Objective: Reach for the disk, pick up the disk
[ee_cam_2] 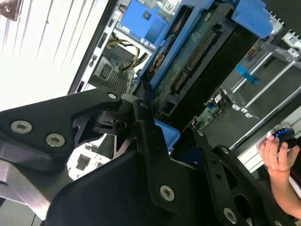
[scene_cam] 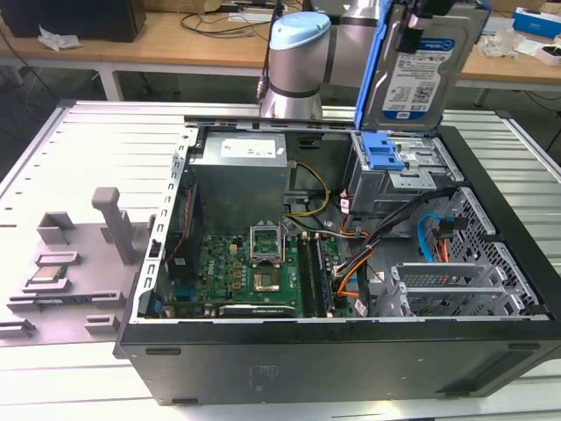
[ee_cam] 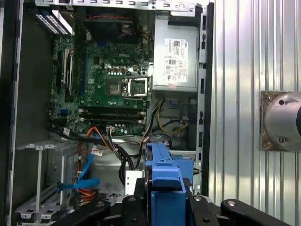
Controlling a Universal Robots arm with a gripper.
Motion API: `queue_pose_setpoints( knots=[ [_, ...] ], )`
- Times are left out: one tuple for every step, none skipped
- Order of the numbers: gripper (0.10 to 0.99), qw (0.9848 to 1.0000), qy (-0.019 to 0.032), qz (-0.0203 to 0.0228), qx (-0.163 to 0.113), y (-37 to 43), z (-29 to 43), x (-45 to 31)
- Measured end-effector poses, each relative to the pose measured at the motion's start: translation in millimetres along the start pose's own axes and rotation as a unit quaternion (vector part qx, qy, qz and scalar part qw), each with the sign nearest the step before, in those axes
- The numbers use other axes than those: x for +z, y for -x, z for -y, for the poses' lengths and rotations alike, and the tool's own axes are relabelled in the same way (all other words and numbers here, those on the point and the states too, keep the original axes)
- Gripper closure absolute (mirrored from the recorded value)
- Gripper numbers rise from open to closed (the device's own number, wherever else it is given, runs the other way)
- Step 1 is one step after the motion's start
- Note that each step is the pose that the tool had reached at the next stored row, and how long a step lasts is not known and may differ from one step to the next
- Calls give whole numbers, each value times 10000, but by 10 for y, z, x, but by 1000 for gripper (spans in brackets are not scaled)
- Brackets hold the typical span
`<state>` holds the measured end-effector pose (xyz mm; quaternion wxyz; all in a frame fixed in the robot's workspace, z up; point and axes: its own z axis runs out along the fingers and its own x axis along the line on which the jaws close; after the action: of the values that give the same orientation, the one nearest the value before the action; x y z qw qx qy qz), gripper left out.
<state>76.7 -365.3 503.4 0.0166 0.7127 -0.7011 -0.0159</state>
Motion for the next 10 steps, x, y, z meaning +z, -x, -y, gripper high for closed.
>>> queue_pose_setpoints(
  knots=[
    [722,10000,0,0,-1,0,37,-2],
    [722,10000,0,1,0,-1,73,-3],
    [722,10000,1,0,0,-2,111,-5],
    [722,10000,1,0,-1,-2,147,-7],
    [722,10000,1,0,0,-3,174,-8],
    [722,10000,1,0,0,-3,210,-10],
    [722,10000,1,0,0,-4,237,-11],
    [722,10000,1,0,-1,-4,252,-12],
    [722,10000,1,0,-1,-4,257,-11],
    [722,10000,2,0,0,-4,257,-11]
  ],
)
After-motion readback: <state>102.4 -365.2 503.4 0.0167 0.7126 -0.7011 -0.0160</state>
